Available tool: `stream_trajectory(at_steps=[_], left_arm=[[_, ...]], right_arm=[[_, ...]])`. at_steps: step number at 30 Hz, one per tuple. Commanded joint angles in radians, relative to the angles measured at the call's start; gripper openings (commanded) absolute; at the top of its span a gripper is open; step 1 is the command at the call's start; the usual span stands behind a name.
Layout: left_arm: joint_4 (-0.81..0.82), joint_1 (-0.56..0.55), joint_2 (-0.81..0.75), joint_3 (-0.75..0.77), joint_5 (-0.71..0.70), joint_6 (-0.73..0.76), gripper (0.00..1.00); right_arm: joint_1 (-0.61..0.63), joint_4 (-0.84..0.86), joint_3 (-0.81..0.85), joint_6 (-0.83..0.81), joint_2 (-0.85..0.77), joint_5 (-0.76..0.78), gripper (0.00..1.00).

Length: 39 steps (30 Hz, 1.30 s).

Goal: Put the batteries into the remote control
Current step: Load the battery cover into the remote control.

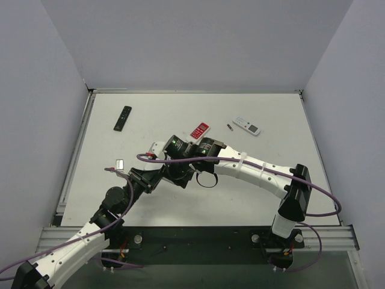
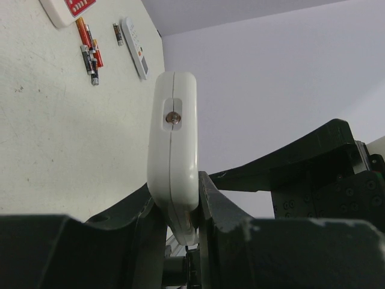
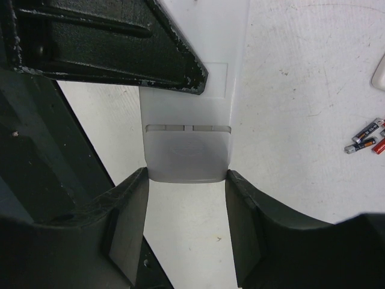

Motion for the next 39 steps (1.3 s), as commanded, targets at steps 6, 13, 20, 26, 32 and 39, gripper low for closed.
stream_trajectory(at_steps=[6,13,20,26,32,39], left_arm=[[0.068,-0.003,0.016,-0.108,0.036,0.039,0.00],[0.079,-0.001,0.012,-0.106,0.042,0.050,0.00],[0.088,-0.001,0.013,-0.106,0.048,0.058,0.00],[0.102,-0.001,0.016,-0.103,0.058,0.061,0.00],[0.098,-0.003,0.010,-0.107,0.051,0.055,0.00],[0.093,-0.003,0.007,-0.111,0.041,0.047,0.00]], right_arm=[[0.002,-0.078,0.062,-0.010,0.028,0.025,0.14],[0.002,-0.092,0.073,-0.007,0.044,0.013,0.13],[0.002,-0.100,0.083,-0.004,0.051,0.001,0.13],[0.002,-0.097,0.102,-0.006,0.059,-0.007,0.13],[0.011,-0.097,0.100,-0.009,0.064,-0.027,0.13],[0.020,-0.097,0.097,-0.010,0.065,-0.038,0.13]])
